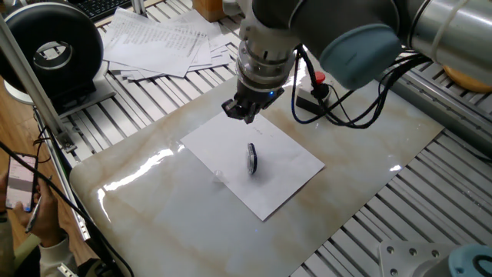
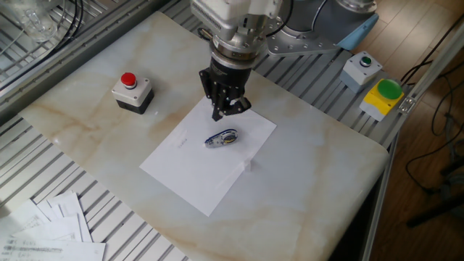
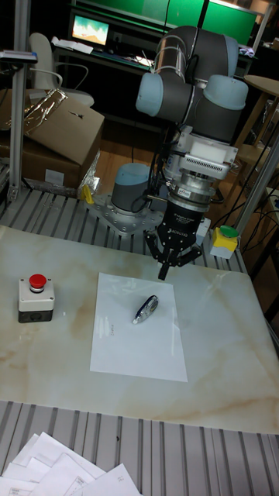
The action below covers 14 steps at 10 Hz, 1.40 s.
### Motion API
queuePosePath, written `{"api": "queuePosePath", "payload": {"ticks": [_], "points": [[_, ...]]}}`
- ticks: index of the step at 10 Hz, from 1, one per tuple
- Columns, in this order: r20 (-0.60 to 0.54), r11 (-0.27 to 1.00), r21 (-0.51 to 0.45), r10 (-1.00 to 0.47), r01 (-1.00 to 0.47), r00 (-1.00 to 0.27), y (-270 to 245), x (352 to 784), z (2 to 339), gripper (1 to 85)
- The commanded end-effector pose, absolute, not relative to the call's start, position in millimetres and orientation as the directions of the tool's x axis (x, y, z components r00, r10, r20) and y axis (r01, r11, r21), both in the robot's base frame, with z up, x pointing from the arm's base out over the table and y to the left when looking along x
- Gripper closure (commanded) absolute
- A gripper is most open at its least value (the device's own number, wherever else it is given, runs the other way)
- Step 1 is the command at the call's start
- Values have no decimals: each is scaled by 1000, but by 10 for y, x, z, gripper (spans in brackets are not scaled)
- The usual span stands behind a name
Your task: Use the correction tape on paper
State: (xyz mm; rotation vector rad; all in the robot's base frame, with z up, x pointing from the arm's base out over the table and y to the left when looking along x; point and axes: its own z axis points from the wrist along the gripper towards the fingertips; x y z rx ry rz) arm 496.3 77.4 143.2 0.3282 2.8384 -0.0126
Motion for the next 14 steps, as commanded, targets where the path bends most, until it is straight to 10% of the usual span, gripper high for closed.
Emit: {"api": "queuePosePath", "payload": {"ticks": [1, 5, 7, 14], "points": [[-347, 954, 71, 298, 292, -889, 775, 5156, 1499, 847], [-331, 951, 74, 307, 300, -892, 799, 5081, 1464, 790], [-342, 964, 72, 264, 255, -902, 846, 4954, 1391, 417], [-389, 956, 22, 279, 294, -878, 910, 4761, 1030, 430]]}}
